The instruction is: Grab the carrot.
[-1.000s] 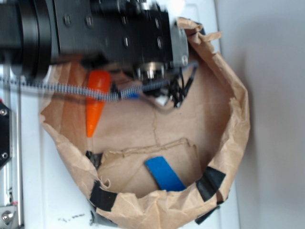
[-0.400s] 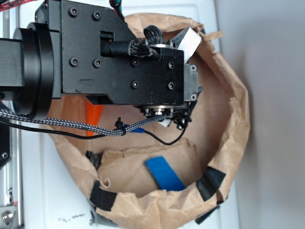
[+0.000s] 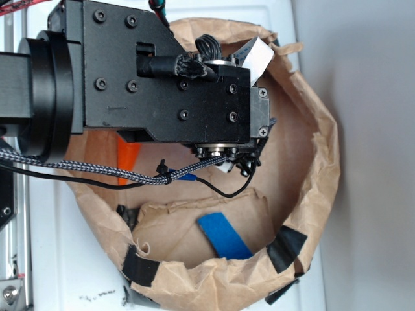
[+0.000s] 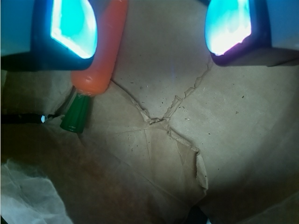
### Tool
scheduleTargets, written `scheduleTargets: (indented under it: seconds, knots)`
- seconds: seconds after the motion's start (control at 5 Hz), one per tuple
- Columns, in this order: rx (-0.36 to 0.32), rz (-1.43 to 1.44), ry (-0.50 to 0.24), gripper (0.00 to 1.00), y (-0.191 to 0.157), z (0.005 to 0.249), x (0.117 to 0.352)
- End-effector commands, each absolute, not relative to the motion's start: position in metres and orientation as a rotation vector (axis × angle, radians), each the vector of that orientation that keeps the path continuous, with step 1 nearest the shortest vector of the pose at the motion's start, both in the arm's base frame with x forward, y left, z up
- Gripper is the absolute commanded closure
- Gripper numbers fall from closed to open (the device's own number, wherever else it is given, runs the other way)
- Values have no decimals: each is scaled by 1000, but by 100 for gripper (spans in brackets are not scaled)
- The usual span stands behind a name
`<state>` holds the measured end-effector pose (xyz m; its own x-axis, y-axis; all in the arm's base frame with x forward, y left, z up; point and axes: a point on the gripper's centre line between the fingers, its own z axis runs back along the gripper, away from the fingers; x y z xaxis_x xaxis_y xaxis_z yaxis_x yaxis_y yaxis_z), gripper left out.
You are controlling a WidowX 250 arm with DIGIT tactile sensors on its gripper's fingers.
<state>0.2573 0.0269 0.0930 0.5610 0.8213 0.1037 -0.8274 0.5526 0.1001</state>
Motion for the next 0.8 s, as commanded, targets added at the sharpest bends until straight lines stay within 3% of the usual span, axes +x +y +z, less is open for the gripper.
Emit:
scheduleTargets:
  seconds: [0.0, 0.6]
  knots:
    - [159, 999, -88, 0, 26, 95, 210]
    - [145, 1043, -103, 0, 28, 81, 205]
